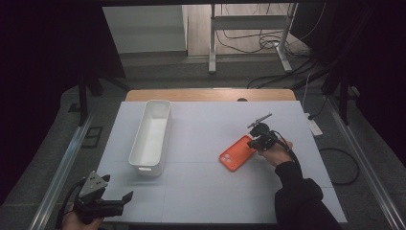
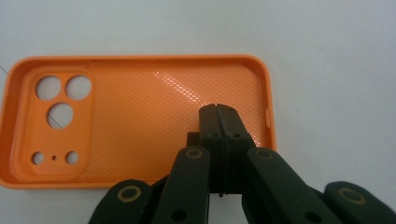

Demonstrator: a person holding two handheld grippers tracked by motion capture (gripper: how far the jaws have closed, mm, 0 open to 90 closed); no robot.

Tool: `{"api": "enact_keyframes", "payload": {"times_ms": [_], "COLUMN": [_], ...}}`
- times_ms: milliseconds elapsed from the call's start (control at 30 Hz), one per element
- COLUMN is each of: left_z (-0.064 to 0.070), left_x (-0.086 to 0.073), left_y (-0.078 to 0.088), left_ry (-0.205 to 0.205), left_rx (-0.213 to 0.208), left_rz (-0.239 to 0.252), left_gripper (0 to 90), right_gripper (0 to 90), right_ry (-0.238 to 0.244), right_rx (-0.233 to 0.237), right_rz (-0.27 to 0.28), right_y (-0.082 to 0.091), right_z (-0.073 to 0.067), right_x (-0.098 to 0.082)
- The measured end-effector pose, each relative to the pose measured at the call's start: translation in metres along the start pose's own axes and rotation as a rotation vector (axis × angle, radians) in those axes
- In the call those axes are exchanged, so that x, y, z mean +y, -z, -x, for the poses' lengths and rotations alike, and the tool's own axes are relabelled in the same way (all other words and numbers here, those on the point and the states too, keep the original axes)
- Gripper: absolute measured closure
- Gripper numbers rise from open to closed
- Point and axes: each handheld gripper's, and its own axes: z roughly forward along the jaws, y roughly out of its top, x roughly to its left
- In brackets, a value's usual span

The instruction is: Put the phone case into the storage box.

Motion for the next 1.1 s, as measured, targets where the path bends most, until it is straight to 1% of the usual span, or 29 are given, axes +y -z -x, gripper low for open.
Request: {"api": "enact_keyframes", "payload": {"times_ms": [167, 233, 267, 300, 367, 467, 533, 667, 800, 1100], "left_z": [0.000, 0.000, 0.000, 0.000, 0.000, 0.000, 0.000, 0.000, 0.000, 0.000], "left_x": [0.000, 0.000, 0.000, 0.000, 0.000, 0.000, 0.000, 0.000, 0.000, 0.001], "left_y": [0.000, 0.000, 0.000, 0.000, 0.000, 0.000, 0.000, 0.000, 0.000, 0.000], "left_ry": [-0.004, -0.002, -0.002, -0.001, -0.001, 0.000, 0.000, 0.000, 0.001, 0.001], "left_rx": [0.001, 0.001, 0.001, 0.000, 0.000, 0.000, 0.000, 0.000, -0.002, -0.007], "left_rz": [-0.002, -0.001, 0.000, 0.000, 0.001, 0.001, 0.002, 0.001, 0.003, 0.007], "left_gripper": [4.7, 4.7, 4.7, 4.7, 4.7, 4.7, 4.7, 4.7, 4.7, 4.7], "right_gripper": [88.9, 88.9, 88.9, 88.9, 88.9, 88.9, 88.9, 88.9, 88.9, 88.9], "right_ry": [-0.006, 0.001, -0.002, -0.008, -0.010, -0.024, -0.031, -0.027, -0.031, -0.038], "right_rx": [-0.005, -0.012, -0.014, -0.007, -0.015, -0.016, -0.002, -0.001, 0.015, 0.026], "right_rz": [-0.022, -0.028, -0.033, -0.031, -0.038, -0.040, -0.040, -0.050, -0.057, -0.069], "right_y": [-0.003, -0.004, -0.004, -0.003, -0.002, 0.000, 0.002, 0.005, 0.009, 0.016], "right_z": [0.002, 0.002, 0.002, 0.002, 0.003, 0.004, 0.005, 0.004, 0.003, 0.001], "right_x": [-0.002, -0.003, -0.004, -0.005, -0.006, -0.009, -0.012, -0.017, -0.023, -0.032]}}
